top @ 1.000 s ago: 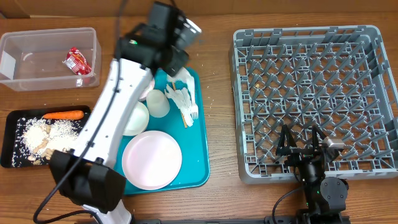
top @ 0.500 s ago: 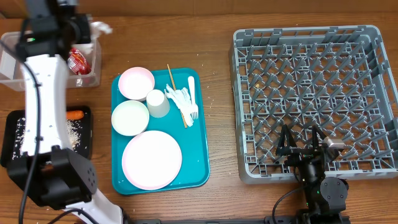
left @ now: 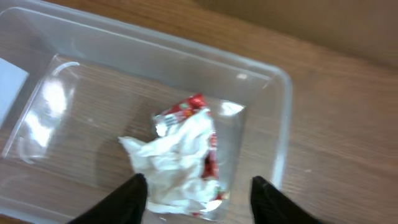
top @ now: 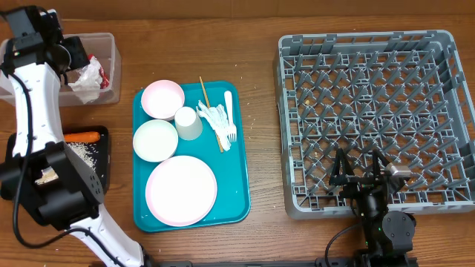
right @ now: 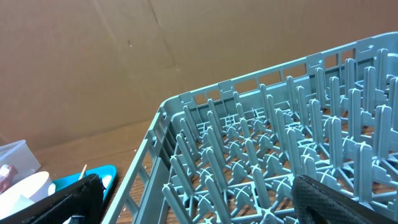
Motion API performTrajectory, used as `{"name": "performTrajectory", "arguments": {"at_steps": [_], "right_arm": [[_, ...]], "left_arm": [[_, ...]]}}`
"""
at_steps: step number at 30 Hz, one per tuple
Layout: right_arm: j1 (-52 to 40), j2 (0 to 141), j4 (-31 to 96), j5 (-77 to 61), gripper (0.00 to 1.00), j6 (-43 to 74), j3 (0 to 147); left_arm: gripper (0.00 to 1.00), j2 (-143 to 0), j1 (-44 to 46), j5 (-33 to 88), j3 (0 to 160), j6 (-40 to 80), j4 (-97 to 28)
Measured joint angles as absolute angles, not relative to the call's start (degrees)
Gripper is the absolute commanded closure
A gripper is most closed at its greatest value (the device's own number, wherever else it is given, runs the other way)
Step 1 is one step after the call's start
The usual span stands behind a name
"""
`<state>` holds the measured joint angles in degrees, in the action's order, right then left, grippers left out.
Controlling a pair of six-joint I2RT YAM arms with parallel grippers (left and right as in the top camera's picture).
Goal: Sort waste into correct bins and load items into the dishwasher rack
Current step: 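Carry the napkin left and release it into the clear bin, then reach the left gripper to the remaining napkin by the fork and grasp it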
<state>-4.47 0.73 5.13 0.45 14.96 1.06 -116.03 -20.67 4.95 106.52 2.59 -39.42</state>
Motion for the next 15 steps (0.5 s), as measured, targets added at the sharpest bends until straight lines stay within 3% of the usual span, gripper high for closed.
{"name": "performTrajectory", "arguments": {"at_steps": [1,7,9,13,15], "right_arm": [[-4.47,0.73,5.13,0.47,0.00,14.96,1.06],[-4.47,0.73,5.10,0.47,0.00,14.96,1.06],[-4.47,0.73,5.15,0.47,0.00,14.98,1.06],[-4.47,0.73,5.13,0.47,0.00,14.98,1.06],[-4.47,0.73,5.13,0.47,0.00,14.94,1.06]], "left_arm": [[0.30,-115.26,-20.67,6.13,106.52,3.53,-39.66],[0.26,-106.91,-20.34,25.71,106.54,9.04,-42.70],[0.17,-103.57,-18.63,32.53,106.67,9.98,-45.50],[0.08,-101.56,-10.57,34.46,107.35,10.11,-53.95],[0.08,-101.91,-4.91,32.25,107.31,9.52,-56.97]]}}
